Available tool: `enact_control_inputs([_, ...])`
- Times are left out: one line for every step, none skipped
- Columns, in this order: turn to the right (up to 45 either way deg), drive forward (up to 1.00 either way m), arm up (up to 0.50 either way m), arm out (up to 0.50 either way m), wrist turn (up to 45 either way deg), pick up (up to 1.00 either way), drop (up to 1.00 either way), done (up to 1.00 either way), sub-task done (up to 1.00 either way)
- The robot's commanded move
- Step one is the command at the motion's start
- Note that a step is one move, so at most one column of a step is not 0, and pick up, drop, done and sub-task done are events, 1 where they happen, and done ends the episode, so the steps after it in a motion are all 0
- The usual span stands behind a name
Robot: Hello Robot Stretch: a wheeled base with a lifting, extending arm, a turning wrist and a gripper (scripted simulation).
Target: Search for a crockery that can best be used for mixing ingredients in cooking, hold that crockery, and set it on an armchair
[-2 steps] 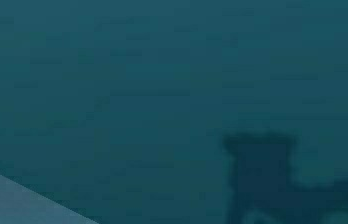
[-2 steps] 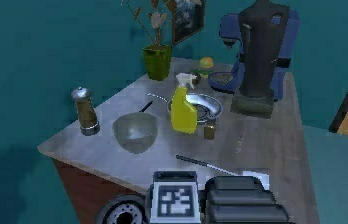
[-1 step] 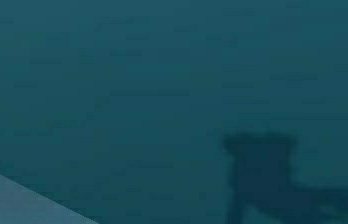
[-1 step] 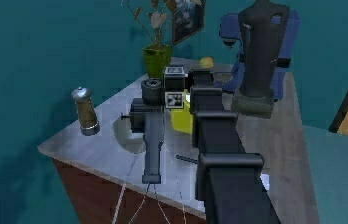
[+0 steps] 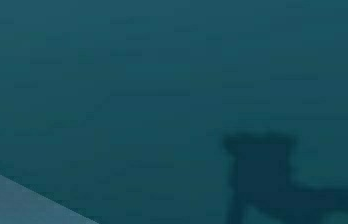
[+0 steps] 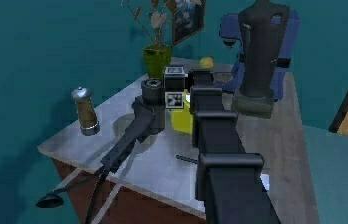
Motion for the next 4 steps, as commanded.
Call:
enact_control_inputs([0.0, 0.0, 0.0, 0.0, 45.0, 0.0, 0.0, 0.0, 0.0])
enact_control_inputs([0.0, 0.0, 0.0, 0.0, 45.0, 0.0, 0.0, 0.0, 0.0])
enact_control_inputs([0.0, 0.0, 0.0, 0.0, 15.0, 0.0, 0.0, 0.0, 0.0])
enact_control_inputs([0.0, 0.0, -0.12, 0.0, 0.0, 0.0, 0.0, 0.0, 0.0])
